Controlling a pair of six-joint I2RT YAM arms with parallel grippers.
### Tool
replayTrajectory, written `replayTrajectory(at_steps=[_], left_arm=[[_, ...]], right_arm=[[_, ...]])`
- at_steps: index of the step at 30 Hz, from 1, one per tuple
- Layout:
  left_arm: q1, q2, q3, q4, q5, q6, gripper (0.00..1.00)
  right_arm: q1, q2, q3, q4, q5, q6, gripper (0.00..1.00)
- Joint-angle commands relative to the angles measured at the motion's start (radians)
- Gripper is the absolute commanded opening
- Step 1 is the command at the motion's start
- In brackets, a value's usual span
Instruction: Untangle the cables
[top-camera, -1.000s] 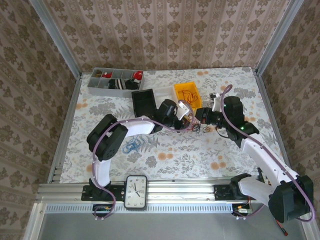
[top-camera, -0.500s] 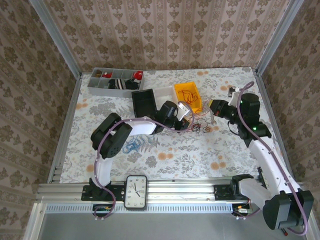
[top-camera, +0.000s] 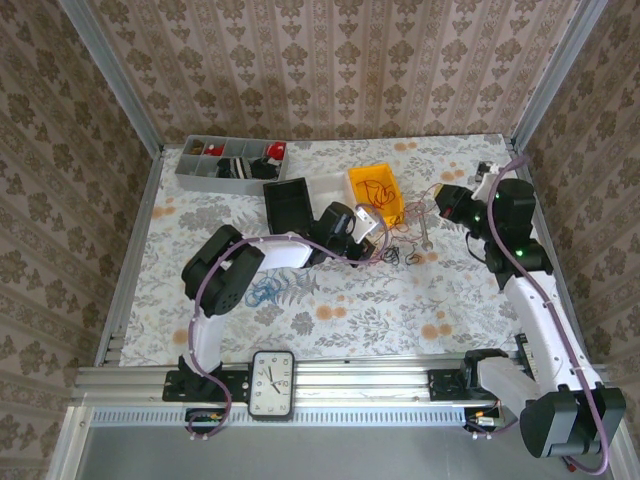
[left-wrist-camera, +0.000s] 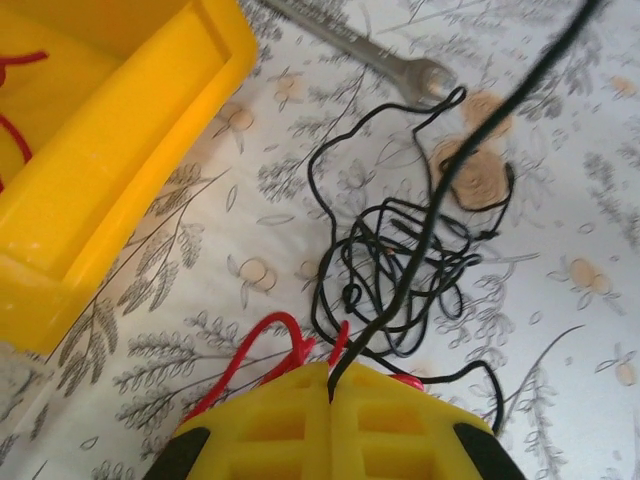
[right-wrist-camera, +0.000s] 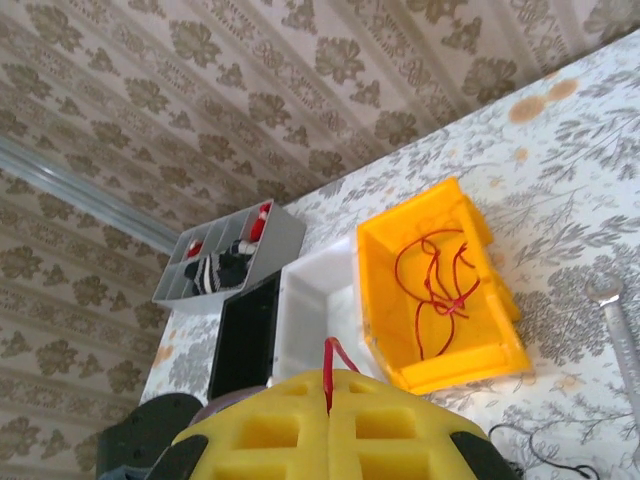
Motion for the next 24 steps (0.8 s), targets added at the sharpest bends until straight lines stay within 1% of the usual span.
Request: replayTrajectory(at_steps=[1,4,8,13,17,20,24], left_arm=[[0.012,0.029,0.011,-0.111,-0.091,0.034,0.0],[0.015,0.007,-0.025,-0.159,-0.147,0.037,0.0],[0.017,-0.039,-0.079,-0.244,-0.185,0.029,0.0],[0.017,-0.106,-0.162,-0.311,-0.226,-0.004,0.0],[0.021,-0.143,-0.21,-0.378,-0.281,-0.035,0.0],[0.026,-0.17,-0.25,-0.371,-0.304,-0.052,0.0],[0.031,-0.188,-0.273,-0.365,-0.308,-0.088,0.0]], right_arm=[[-0.015,-0.012,0.033,-0.003,0.068,-0.006,0.0],[-0.034,-0.03,0.039,-0.023,0.121,-0.032,0.0],[-0.064,-0.05,0.049,-0.044,0.184,-0.057,0.0],[-0.096,-0.046,0.055,-0.045,0.214,-0.065,0.0],[-0.125,-0.039,0.066,-0.053,0.301,-0.051,0.0],[-0.136,-0.039,0.067,-0.048,0.374,-0.043,0.0],[-0.142,-0.034,0.075,-0.04,0.423,-0.057,0.0]])
